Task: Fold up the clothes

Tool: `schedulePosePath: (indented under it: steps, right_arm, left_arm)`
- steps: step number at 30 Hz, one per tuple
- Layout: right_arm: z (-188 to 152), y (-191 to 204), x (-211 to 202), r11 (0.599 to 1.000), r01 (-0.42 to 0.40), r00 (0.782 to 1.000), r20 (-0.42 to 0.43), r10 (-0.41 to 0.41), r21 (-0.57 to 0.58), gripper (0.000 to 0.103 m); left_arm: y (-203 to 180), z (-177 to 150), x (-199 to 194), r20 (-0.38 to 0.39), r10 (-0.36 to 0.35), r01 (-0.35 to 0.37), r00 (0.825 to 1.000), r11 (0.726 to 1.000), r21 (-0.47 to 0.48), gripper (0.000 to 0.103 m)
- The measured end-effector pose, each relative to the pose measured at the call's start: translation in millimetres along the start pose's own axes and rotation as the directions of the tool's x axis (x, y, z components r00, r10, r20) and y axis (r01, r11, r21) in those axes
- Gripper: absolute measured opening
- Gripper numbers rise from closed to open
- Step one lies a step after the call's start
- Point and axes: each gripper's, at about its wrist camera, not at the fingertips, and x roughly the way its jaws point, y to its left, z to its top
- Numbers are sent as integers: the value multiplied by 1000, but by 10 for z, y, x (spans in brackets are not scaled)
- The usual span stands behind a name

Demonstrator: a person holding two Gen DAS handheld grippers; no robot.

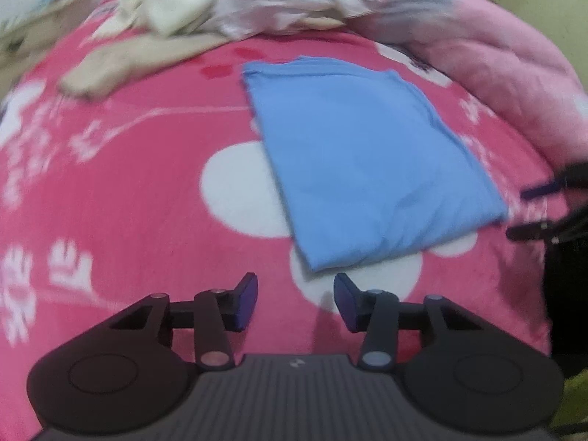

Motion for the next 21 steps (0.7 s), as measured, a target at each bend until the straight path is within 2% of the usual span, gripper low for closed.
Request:
schedulePosePath:
  steps: [2,4,8,11,12,13,16,18,21]
  right_arm:
    - [7,101,2,995,41,999,-1,-41,-91,61]
    - [28,159,18,986,60,998,-1,-61,-156,58]
    - [-8,260,185,932,161,986,2,-169,-326,53]
    - [-50,259,302,911,144,987,-14,-161,-387,31]
    - [-53,266,295,904,143,987,-8,-159,-404,15]
    - [-57,291,258,881,176,983,24,-185,-438,7]
    - [-65,410,20,775,298,954,158,-254,-557,7]
    - [-90,474,-130,727,339,941,215,-262,-597,7]
    - [-234,497,-47,686,303,951,166,-259,-662,6]
  left_arm:
    - [-90,29,58,6,7,-7,1000,999,50,46]
    - [-156,51,118,8,12,-12,1000,996,84,38]
    - [-159,83,229,1,8,-8,1000,997,71,26]
    - [-94,95,247,16,-15,15,1000,1000,26,12]
    - [-68,98,248,21,-24,24,999,1000,9,9]
    - [-46,101,236,23,-32,32,999,999,-2,7]
    - [-28,100,117,54,-44,43,998,999,11,7]
    - [-21,91,87,54,-42,41,998,999,21,7]
    - [-4,60,169,10,-38,38,999,999,19,7]
